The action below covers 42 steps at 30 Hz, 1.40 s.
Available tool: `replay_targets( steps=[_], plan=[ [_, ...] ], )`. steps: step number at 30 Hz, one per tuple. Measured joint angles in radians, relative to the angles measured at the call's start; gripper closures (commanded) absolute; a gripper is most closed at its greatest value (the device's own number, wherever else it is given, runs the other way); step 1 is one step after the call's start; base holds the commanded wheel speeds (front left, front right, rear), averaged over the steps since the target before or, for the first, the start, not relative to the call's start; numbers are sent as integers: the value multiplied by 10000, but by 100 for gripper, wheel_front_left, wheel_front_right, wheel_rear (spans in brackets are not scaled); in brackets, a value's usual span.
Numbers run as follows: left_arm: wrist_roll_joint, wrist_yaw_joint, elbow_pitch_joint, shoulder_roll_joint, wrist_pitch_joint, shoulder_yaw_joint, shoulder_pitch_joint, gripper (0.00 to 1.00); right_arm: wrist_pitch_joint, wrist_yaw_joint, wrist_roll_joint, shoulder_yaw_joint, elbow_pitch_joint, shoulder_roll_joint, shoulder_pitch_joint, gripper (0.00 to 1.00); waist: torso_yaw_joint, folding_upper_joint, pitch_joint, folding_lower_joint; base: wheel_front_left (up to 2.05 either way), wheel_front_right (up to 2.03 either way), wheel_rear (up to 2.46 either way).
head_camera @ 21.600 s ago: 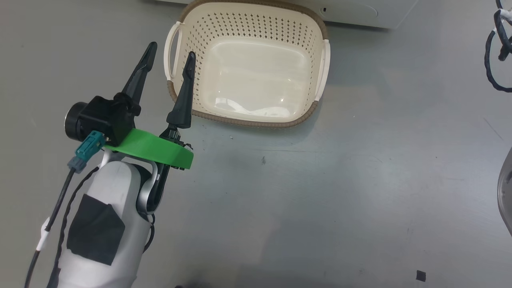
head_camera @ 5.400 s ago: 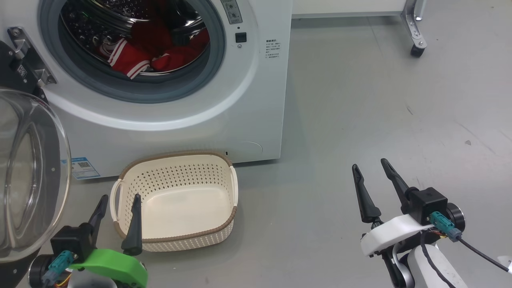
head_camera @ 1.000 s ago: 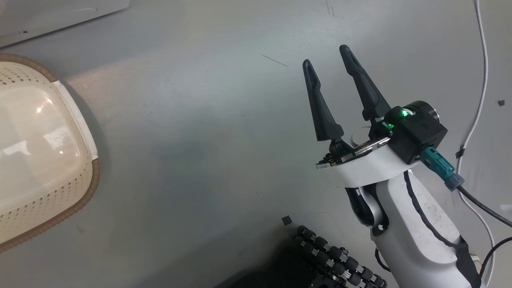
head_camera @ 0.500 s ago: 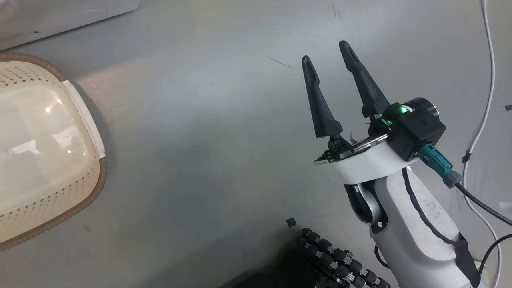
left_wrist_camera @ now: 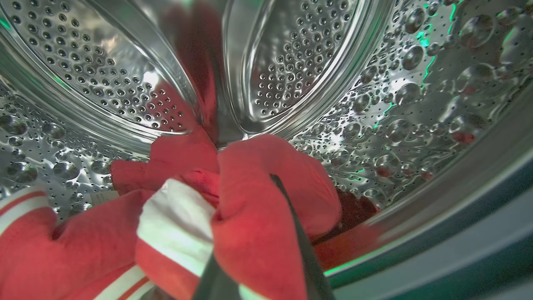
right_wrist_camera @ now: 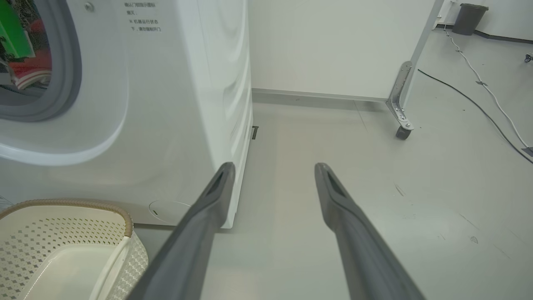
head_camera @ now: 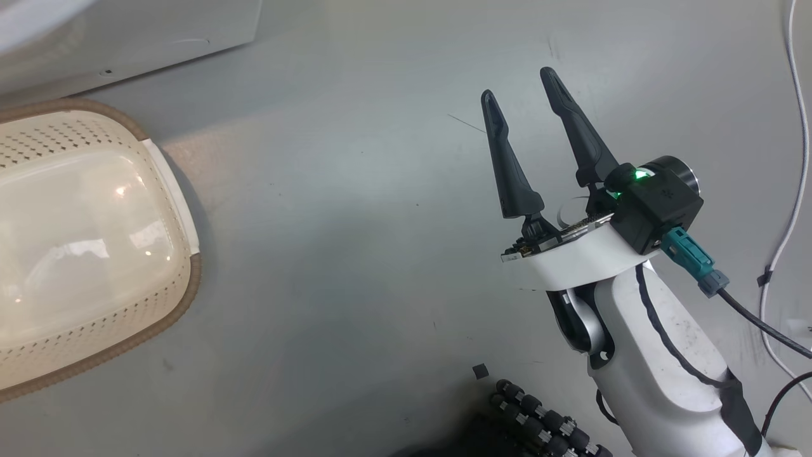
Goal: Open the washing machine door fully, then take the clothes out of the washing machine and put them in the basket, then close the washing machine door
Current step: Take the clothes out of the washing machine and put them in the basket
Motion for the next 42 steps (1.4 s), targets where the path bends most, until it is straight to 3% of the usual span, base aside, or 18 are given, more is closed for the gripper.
replay_targets(
  steps=[16,22,32,42],
  plan=[
    [-199,-67,-1436,-777,-1985,44,2413,100,0,-2,-194,-82,293,-19,40,0,730,0,-1006,-1,0,0,0],
    [-274,132,-2071,-1011,-2629,148,3696,100,0,0,-268,-115,502,-25,178,0,1025,0,-1420,-1,0,0,0],
    [-161,493,-3670,-1498,-2964,157,5163,100,0,10,-533,-489,830,-40,552,0,1481,0,-2222,-1,0,0,0],
    [13,629,-5392,-2052,-3030,270,5480,100,0,8,-803,-1116,1078,-244,1153,0,2091,0,-3129,-1,0,0,0]
  ],
)
